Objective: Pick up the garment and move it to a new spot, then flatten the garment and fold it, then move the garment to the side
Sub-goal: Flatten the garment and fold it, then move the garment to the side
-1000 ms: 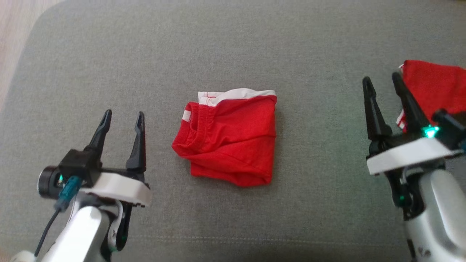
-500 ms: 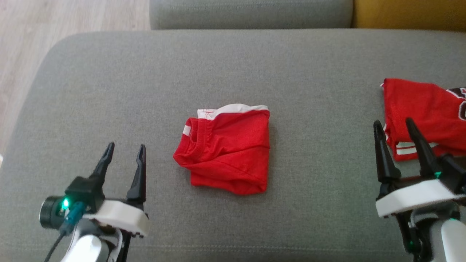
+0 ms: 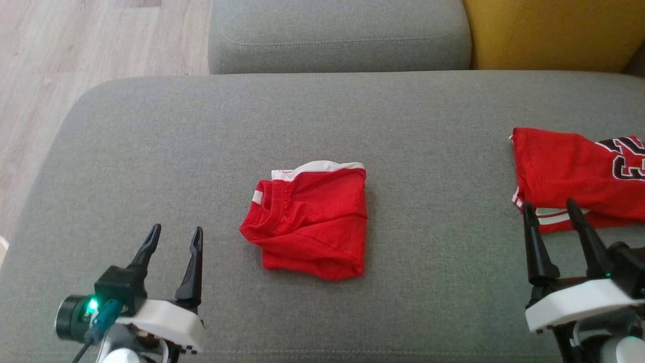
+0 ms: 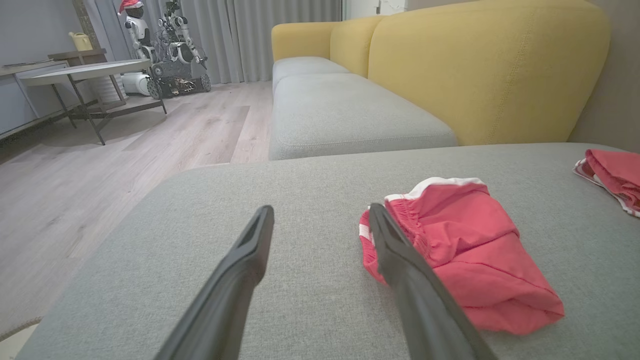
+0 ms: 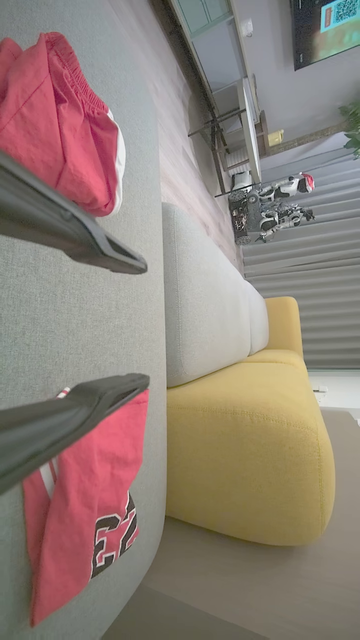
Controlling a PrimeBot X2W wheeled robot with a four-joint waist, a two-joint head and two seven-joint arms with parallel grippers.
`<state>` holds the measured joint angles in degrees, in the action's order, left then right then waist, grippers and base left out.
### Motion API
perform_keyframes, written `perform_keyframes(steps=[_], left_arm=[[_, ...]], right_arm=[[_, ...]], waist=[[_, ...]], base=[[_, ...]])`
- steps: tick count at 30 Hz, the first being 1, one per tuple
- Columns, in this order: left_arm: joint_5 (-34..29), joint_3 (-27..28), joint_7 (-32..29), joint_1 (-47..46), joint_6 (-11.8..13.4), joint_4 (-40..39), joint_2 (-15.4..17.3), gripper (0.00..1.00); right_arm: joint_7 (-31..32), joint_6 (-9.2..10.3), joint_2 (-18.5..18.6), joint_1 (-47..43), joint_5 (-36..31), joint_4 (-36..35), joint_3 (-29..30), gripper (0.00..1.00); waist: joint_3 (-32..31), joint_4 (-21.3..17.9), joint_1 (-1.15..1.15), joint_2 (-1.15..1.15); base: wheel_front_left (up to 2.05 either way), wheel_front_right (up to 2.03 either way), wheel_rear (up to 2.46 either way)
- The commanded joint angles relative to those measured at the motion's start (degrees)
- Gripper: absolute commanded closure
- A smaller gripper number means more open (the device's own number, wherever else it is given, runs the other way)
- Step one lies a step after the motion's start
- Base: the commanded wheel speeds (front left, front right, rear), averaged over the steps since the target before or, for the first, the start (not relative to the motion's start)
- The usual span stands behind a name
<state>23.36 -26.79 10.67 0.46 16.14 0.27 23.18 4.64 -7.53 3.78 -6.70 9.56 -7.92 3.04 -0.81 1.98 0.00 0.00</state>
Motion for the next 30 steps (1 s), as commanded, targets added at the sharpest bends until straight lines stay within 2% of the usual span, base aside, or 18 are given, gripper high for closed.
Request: perform_keyframes(steps=[1,30], left_arm=[[0.4,2.5,0.2,-2.4,0.4,-2.0,1.7,0.0],[0.9,2.0,-0.2,-2.2,1.5,-3.0,2.2,0.0]], right_arm=[[0.1,0.04,0.3,1.4,-0.4,-2.4,-0.8,0.0],[1.4,0.04,-0.4,1.1,-1.0,-2.1,0.0,0.0]], waist=[[-0.1,0.0,0.0,0.0],[-0.6,0.0,0.0,0.0]], base=[[0.0,0.0,0.0],[0.0,0.0,0.0]])
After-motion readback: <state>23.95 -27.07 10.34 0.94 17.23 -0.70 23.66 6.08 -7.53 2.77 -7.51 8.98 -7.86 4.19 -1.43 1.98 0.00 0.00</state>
